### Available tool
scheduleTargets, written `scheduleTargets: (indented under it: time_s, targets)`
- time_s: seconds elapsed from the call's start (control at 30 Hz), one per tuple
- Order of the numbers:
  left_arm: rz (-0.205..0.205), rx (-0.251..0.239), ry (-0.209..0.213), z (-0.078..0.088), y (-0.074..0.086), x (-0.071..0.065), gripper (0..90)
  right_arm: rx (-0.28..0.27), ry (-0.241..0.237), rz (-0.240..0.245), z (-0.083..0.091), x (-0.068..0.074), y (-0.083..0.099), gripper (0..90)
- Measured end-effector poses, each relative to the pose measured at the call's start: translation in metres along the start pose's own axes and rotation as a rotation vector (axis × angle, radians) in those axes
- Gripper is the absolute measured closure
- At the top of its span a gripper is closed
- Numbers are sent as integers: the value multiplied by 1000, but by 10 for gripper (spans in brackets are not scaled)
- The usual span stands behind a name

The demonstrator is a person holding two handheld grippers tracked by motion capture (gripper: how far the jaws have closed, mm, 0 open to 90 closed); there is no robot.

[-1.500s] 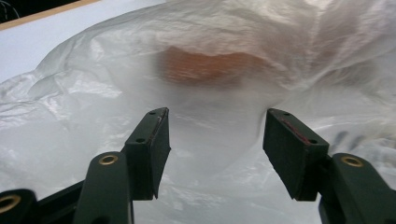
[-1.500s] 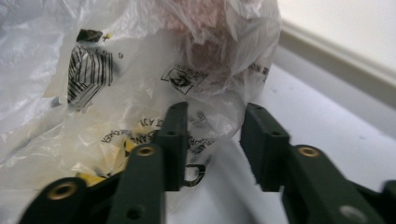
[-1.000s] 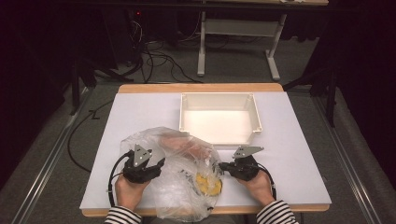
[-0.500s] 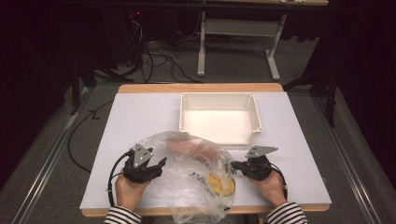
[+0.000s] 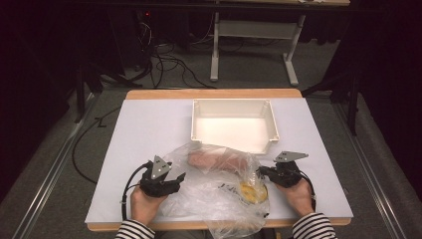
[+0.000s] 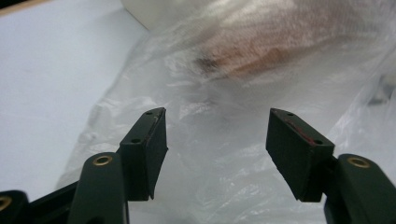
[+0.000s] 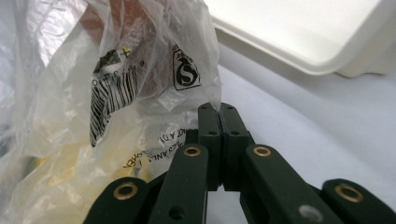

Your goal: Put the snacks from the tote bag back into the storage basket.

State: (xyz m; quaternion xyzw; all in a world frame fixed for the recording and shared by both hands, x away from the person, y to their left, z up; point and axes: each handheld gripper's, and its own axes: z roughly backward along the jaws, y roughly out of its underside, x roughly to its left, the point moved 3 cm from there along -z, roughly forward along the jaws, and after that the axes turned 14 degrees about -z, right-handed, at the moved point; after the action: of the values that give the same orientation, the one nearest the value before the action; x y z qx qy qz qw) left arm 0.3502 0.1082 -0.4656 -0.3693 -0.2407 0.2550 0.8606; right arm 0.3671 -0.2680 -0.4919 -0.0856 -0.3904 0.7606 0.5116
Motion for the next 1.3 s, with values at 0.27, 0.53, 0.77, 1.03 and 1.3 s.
scheduleTargets:
  time_s: [0.27,0.53,0.77,1.03,1.3]
  targets:
    - [10,34,39,-17,9,-10,399,-122,19,12,30,15,-5,725]
    - [31,38,36,-26,15,-11,398,-174,-47,113,50,50,-6,708]
    - [32,43,34,-28,19,-12,398,-137,-122,177,40,77,2,681]
    - [20,53,34,-31,21,-15,458,-45,-139,174,11,83,13,574]
    - [-16,40,86,-30,19,-20,673,18,-133,159,-5,79,19,576]
